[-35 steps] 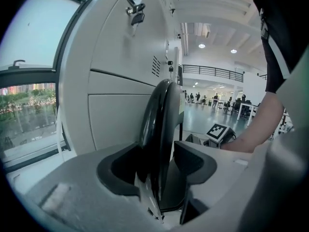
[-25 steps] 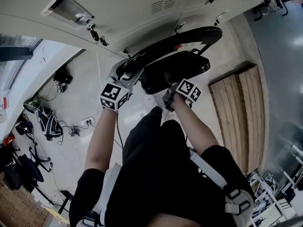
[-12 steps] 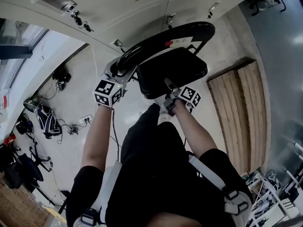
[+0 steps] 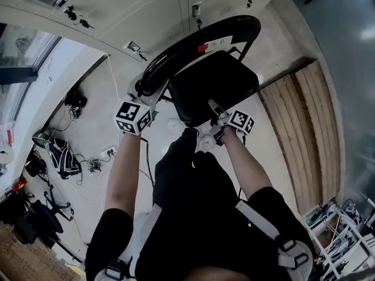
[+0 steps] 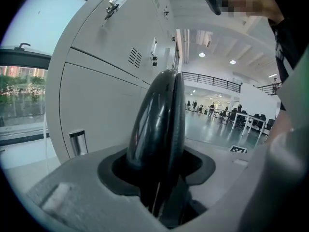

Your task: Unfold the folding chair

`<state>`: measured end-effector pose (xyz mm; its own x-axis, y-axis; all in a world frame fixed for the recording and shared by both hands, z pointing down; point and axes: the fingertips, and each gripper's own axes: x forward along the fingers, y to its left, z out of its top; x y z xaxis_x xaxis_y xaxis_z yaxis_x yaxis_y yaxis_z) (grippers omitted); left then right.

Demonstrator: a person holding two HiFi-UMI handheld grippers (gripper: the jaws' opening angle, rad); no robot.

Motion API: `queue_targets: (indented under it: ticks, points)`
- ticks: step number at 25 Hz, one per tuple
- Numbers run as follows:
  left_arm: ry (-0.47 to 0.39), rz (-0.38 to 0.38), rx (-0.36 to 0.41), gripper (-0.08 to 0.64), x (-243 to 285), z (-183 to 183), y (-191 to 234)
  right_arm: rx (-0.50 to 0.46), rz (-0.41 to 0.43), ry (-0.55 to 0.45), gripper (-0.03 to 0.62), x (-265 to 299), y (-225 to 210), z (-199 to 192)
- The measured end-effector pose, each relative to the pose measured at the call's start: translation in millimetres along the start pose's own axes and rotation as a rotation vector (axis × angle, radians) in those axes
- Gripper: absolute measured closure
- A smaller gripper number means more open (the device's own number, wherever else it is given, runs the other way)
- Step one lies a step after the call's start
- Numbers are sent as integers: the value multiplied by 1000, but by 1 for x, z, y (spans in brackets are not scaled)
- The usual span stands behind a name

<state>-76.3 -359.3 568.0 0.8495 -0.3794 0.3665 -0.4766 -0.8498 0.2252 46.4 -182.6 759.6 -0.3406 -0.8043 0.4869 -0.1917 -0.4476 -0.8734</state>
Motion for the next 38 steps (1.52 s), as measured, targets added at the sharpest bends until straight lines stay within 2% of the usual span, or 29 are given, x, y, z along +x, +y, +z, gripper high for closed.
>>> queue_targets:
  ticks: [2, 4, 8, 12, 19, 25, 29, 34, 38]
  points:
    - [-2, -18, -9, 354, -1, -5, -7, 2, -5, -12, 436, -5, -11, 0]
    - [6, -73, -15, 354, -1, -11, -18, 17, -14, -29, 431, -9, -24, -1]
    - [14, -181, 20, 348, -4, -22, -51, 35, -33, -74, 425, -27, -46, -4]
    - [26, -203, -1, 382, -6, -30, -64, 26, -22, -127, 420, -34, -61, -3]
    - [68, -294, 51, 393, -16, -50, -101, 54, 18, -164, 422, -54, -88, -14]
    - [38, -286, 25, 393, -11, -51, -97, 51, 60, -160, 417, -63, -110, -16]
    - [13, -282, 31, 420, -6, -53, -94, 76, 49, -167, 405, -70, -131, -21]
    - [5, -308, 50, 445, -3, -59, -101, 70, 80, -169, 400, -75, -157, -22]
    - [3, -303, 43, 449, -2, -57, -99, 45, 57, -170, 402, -76, -165, -24]
